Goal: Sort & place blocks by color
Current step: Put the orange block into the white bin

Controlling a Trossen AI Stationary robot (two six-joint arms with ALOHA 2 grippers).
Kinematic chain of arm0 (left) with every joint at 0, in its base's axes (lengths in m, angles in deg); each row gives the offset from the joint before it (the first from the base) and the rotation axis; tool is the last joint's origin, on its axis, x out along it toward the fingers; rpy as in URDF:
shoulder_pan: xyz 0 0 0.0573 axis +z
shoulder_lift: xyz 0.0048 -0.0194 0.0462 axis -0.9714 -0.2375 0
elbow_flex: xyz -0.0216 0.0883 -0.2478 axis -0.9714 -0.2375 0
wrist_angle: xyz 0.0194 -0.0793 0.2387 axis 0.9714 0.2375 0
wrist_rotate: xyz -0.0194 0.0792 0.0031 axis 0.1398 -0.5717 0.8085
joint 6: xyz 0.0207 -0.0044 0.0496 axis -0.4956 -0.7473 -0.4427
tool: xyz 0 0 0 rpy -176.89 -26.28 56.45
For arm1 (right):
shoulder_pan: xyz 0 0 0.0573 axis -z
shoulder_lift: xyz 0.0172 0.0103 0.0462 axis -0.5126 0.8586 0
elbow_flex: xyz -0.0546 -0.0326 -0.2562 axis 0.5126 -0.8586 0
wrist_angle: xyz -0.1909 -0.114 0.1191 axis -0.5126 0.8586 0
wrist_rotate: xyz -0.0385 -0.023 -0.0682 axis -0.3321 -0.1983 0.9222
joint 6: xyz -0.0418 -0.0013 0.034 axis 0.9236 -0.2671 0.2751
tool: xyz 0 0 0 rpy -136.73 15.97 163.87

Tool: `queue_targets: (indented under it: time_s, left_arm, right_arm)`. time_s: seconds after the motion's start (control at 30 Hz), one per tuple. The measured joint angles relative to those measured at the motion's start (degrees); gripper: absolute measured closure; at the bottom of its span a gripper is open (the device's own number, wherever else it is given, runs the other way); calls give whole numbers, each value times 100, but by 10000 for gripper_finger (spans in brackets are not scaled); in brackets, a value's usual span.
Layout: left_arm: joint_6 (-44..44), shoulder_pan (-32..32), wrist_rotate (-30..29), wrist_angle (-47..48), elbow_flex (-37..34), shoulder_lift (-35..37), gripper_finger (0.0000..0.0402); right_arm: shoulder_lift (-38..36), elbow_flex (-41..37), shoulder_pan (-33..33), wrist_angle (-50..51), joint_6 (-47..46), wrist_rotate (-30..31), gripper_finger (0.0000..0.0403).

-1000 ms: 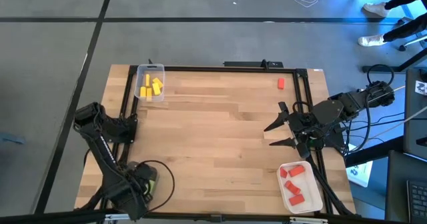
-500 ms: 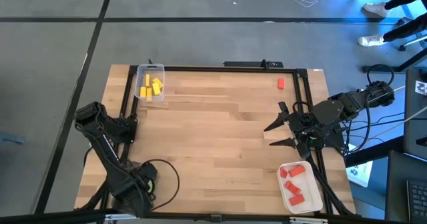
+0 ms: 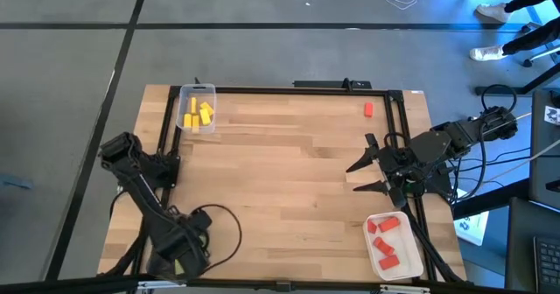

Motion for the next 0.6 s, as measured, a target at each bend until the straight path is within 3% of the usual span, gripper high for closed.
queue_targets:
  time_s: [0.3,0.5,0.6]
  left_arm:
    - [65,942,-1088,-231,2,212,226]
    - [-523,1780,-1943,-318,4,469,226]
    - [-1002,2195,-2265,-363,9,597,226]
  right_arm:
    - [153,-2,2,-136,-611,152,166]
    - [236,-2,422,73,-2664,2470,166]
    - [234,-2,969,479,-3012,3005,166]
